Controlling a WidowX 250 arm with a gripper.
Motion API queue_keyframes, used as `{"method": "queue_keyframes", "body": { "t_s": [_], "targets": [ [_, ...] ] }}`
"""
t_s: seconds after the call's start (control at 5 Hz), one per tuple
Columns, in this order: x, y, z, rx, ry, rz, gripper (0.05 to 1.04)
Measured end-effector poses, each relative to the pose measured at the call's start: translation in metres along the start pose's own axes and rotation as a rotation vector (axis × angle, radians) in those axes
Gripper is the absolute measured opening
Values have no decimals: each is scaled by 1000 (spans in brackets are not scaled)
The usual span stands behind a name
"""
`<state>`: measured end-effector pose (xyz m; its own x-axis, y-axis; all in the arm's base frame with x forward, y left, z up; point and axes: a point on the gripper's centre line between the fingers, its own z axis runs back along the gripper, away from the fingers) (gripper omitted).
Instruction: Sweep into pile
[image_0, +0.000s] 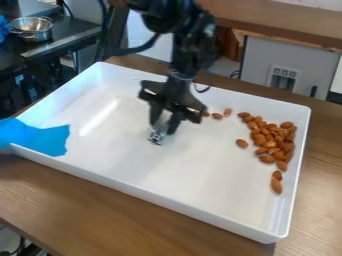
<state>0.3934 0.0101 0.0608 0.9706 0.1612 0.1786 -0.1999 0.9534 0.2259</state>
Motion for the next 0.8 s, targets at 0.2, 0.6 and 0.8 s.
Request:
{"method": "queue_keyframes", "body": {
  "t_s": [0.2,0.6,0.8],
  "targets": [
    [1,-28,6,-15,27,-17,380],
    [6,-83,16,-40,71,-5,380],
    [8,-106,22,-60,80,-15,380]
  ]
}}
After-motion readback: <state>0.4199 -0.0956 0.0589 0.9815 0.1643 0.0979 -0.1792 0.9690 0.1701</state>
